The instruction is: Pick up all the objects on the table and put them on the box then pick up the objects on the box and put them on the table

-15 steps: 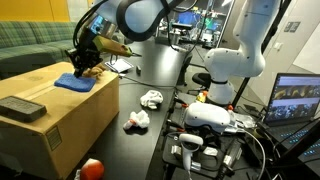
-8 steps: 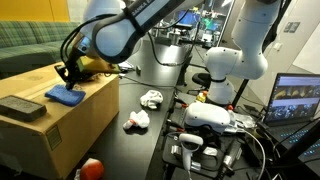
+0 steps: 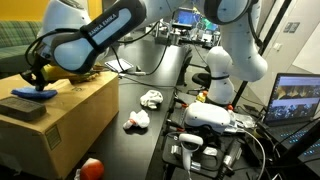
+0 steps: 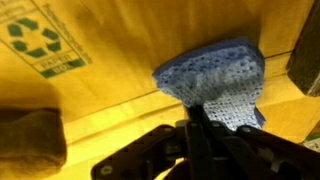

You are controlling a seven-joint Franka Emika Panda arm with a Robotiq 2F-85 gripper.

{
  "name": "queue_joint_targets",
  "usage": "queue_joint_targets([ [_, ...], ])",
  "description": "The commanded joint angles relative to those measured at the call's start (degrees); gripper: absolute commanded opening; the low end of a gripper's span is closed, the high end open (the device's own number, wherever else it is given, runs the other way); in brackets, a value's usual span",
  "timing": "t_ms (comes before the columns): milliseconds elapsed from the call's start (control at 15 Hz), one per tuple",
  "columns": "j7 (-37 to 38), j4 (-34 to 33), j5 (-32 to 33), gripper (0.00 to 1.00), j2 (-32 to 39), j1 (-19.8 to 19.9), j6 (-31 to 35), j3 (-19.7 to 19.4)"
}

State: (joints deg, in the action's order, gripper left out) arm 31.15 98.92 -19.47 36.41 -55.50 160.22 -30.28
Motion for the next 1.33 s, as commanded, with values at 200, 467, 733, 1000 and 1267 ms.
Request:
queue_joint_targets([
  [200, -2.77, -11.40, 15.18, 0.01, 0.25, 16.57, -18.06, 16.08],
  [467, -1.99, -15.64, 24.68, 0.35, -1.05, 20.08, -30.91, 19.97],
  [733, -0.83, -17.74, 32.76, 0.67, -3.55, 20.79, -39.36, 22.47],
  [1000, -1.67, -19.24, 36.32, 0.95, -6.23, 21.65, -45.25, 25.61],
  [1267, -4.81, -19.99, 34.86, 1.00, -8.80, 23.70, -47.88, 30.17],
])
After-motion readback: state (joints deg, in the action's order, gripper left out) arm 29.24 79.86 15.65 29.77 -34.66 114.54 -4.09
